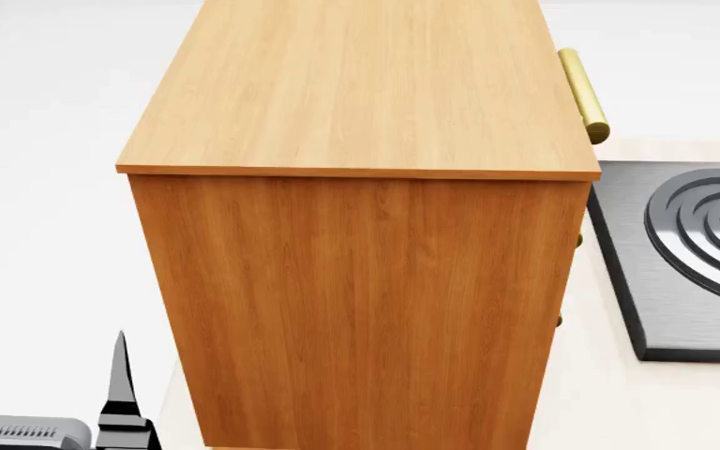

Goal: Put the bowl on the top of the cabinet.

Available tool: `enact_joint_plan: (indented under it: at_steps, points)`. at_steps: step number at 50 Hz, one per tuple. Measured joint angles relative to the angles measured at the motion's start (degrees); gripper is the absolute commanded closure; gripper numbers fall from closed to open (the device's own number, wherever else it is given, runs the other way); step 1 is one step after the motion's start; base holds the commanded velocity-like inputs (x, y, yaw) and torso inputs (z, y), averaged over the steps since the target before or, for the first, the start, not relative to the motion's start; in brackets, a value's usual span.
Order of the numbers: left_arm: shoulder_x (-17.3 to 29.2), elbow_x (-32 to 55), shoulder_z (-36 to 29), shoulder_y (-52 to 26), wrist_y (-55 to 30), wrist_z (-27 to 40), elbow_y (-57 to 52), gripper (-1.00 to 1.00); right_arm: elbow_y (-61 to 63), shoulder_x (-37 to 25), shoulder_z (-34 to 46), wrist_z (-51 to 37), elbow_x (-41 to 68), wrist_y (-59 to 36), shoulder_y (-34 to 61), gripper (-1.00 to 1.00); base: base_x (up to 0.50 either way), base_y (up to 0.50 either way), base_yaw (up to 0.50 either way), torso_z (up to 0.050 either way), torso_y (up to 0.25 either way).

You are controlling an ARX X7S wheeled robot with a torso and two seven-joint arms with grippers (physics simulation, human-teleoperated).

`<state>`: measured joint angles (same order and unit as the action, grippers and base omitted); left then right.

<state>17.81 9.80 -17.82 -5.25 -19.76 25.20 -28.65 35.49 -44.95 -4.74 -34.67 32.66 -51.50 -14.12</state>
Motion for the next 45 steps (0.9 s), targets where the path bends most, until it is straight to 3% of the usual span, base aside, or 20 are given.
enact_joint_plan:
  at_steps: [45]
  points:
    - [0.53, 0.56, -0.52, -0.26, 0.25, 0.77, 0.24, -1.00, -3.64, 0.58, 0.46, 1.01, -0.57, 2.01, 0.56, -1.00, 0.00, 0.00, 0.00, 0.000, 0.000]
